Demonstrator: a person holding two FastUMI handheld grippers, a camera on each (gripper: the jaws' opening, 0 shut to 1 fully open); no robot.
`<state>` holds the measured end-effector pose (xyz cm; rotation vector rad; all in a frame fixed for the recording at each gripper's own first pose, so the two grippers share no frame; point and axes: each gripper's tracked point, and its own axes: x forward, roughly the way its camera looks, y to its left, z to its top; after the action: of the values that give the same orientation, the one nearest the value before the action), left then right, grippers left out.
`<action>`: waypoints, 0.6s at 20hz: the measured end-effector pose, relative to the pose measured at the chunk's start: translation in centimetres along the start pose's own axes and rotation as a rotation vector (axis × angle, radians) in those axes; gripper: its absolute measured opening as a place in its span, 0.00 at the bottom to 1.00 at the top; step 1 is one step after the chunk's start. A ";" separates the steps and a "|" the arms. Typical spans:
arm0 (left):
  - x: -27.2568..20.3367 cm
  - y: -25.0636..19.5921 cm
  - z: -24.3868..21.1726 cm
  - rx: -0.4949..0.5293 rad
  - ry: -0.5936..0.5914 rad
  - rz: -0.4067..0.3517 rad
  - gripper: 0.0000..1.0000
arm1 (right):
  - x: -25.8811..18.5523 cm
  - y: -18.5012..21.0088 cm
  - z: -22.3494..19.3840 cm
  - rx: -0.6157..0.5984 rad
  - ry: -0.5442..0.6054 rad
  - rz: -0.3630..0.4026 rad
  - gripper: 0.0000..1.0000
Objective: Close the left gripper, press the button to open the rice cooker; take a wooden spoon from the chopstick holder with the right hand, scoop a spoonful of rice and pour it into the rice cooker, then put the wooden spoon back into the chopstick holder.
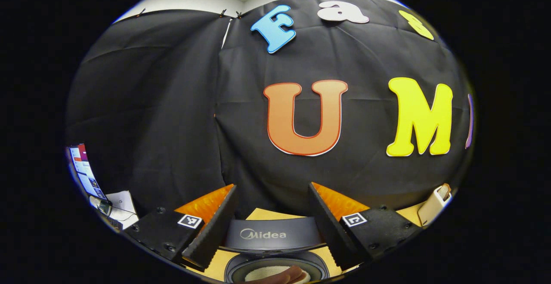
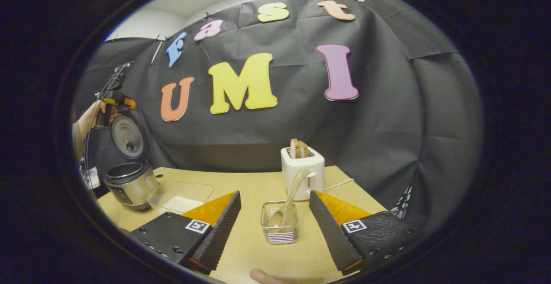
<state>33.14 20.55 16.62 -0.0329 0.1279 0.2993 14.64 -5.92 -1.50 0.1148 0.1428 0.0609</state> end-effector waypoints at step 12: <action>-7.4 -0.9 -4.5 0.010 0.045 -0.025 1.00 | -6.0 2.5 -1.5 0.034 0.001 0.050 0.95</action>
<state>25.83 17.33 13.17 -0.0312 0.1737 0.2734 8.41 -3.71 -1.81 0.1520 0.1423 0.1081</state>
